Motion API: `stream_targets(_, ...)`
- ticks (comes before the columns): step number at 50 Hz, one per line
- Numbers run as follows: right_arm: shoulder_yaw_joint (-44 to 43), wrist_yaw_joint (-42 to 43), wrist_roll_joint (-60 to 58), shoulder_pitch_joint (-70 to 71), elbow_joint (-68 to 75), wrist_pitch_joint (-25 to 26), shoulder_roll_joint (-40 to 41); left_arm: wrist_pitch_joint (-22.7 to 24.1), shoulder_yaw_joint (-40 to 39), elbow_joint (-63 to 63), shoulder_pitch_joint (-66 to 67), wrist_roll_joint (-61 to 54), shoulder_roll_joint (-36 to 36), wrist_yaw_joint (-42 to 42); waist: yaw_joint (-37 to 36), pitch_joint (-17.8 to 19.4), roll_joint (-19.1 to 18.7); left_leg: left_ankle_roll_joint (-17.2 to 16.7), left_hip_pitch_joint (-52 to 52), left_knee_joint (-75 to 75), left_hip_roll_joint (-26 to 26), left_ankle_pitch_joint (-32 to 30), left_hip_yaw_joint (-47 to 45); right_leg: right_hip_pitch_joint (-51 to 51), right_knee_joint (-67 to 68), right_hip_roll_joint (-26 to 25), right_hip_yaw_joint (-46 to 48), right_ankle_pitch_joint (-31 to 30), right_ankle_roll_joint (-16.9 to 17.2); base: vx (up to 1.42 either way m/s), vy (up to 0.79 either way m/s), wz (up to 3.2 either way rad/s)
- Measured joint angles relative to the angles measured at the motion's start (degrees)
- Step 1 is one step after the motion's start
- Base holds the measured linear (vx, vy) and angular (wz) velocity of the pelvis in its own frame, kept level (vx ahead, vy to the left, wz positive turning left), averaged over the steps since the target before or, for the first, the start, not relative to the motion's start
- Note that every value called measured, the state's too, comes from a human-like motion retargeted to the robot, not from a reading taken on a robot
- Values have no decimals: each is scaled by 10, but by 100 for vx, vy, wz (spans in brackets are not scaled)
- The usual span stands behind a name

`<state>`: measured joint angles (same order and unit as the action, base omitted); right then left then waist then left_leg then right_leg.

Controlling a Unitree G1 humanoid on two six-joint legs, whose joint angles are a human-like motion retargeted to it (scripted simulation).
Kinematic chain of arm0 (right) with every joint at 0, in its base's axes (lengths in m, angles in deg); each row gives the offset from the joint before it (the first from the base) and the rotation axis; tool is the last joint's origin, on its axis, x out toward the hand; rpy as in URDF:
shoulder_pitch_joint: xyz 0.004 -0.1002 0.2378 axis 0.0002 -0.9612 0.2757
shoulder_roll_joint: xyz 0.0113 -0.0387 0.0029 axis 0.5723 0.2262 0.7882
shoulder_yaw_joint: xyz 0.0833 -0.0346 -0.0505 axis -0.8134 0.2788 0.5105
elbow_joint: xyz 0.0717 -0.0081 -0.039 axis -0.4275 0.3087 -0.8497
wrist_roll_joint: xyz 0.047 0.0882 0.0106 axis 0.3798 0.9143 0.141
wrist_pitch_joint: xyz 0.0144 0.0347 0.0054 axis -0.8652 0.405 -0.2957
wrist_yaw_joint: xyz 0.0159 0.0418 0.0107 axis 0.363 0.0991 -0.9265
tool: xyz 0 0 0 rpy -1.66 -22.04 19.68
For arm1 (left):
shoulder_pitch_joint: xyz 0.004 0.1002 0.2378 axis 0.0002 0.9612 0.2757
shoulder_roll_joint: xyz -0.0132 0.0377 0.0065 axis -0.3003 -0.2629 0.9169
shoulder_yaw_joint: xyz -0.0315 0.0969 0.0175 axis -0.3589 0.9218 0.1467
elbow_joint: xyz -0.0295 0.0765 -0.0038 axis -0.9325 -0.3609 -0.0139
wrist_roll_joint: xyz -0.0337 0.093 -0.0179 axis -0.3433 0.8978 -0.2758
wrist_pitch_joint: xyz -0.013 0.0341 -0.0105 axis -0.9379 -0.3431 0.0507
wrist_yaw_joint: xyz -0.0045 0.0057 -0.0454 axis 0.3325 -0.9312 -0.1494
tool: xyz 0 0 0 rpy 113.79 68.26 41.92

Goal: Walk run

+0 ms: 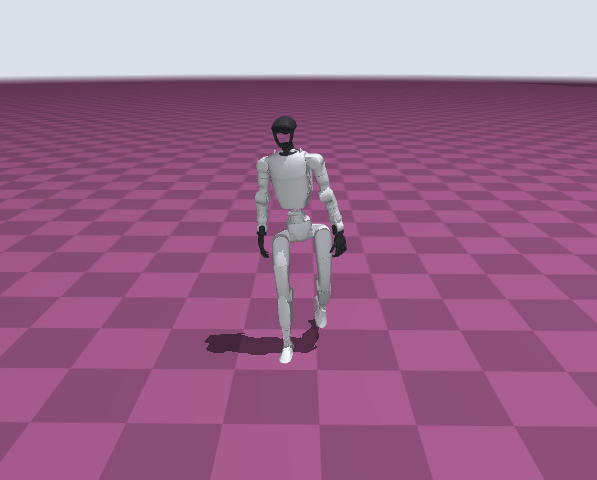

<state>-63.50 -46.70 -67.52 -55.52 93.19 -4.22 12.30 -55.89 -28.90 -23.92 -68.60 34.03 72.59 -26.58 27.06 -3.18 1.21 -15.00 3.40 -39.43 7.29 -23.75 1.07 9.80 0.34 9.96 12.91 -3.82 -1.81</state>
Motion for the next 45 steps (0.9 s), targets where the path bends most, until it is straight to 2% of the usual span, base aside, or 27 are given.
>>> stream_targets(2,21,19,4,31,-6,-2,10,-2,-5,-8,28,2,7,10,7,9,7,18,40,-60,-39,59,-9,-24,0,-26,8,13,-16,48,-50,-15)
stream_targets(5,29,25,-28,90,-20,14,17,-10,-10,-25,48,19,19,15,-17,14,15,84,107,-79,-84,126,-82,-42,1,-41,-18,29,-22,50,-26,-78)
stream_targets(9,38,0,-51,139,-62,19,25,-17,-1,-37,81,39,36,0,-47,14,12,121,171,17,-75,187,-90,-66,-1,-64,-45,51,-24,60,-17,-71)
stream_targets(12,42,-13,-38,164,-99,9,33,-18,0,-36,100,62,44,-16,-67,21,6,139,199,131,-54,191,-72,-87,-1,-88,-56,69,-29,57,-15,-51)
stream_targets(17,41,6,-9,180,-151,-10,50,-22,-18,-31,121,86,49,-17,-98,28,7,173,225,306,-39,200,-107,-127,1,-115,-67,102,-38,62,-13,-37)
stream_targets(19,43,11,-3,179,-161,-18,54,-23,-29,-31,126,80,51,-18,-103,25,11,168,235,361,-20,220,-108,-141,5,-118,-66,115,-38,69,-8,-7)
stream_targets(22,47,7,-5,174,-159,-23,53,-28,-45,-35,127,60,51,-29,-106,22,14,171,239,391,-10,237,-119,-160,14,-122,-60,128,-32,74,-2,-3)
stream_targets(24,48,1,-18,166,-144,-20,50,-30,-51,-37,125,47,49,-36,-119,19,16,199,237,367,-12,215,-118,-171,23,-125,-69,122,-22,75,0,-39)
stream_targets(25,47,-2,-27,160,-134,-17,48,-32,-54,-37,124,43,47,-38,-127,16,18,211,233,354,-17,208,-130,-177,29,-127,-75,116,-16,96,0,-58)
stream_targets(27,45,-7,-53,142,-104,-5,43,-34,-59,-38,124,38,42,-39,-148,4,23,208,219,354,-18,173,-132,-187,43,-125,-85,83,9,92,-2,-68)
stream_targets(29,43,-13,-84,119,-71,13,39,-37,-62,-40,121,30,35,-38,-158,-14,33,211,204,354,-9,158,-104,-191,68,-110,-76,23,47,95,-1,-41)
stream_targets(31,44,-15,-111,94,-40,25,37,-41,-64,-44,109,19,26,-41,-156,-26,42,221,197,339,-2,175,-82,-186,110,-100,-82,-65,94,98,0,-10)
stream_targets(34,49,-2,-117,52,-8,23,30,-46,-50,-47,69,-1,5,-41,-150,-20,25,227,163,327,-23,208,-73,-155,216,-137,-118,-169,152,75,-5,35)
stream_targets(35,54,2,-115,40,-1,20,27,-48,-45,-46,53,-10,-2,-35,-149,-17,16,228,147,329,-36,218,-80,-138,260,-152,-119,-189,164,68,-10,2)
stream_targets(37,55,4,-126,18,0,25,23,-53,-42,-37,18,-29,-10,-15,-157,-10,6,227,125,329,-49,239,-71,-100,334,-158,-110,-210,164,61,-5,-36)
stream_targets(40,35,3,-152,-15,-13,41,18,-54,-45,-13,-34,-47,-15,5,-147,1,-8,230,88,338,-51,260,-64,-42,405,-130,-86,-124,131,54,4,16)
stream_targets(45,10,-15,-119,-67,-25,31,8,-27,-29,54,-97,-72,-21,1,-89,10,-28,226,37,353,-48,282,-35,33,348,-72,-41,-16,96,59,-3,89)
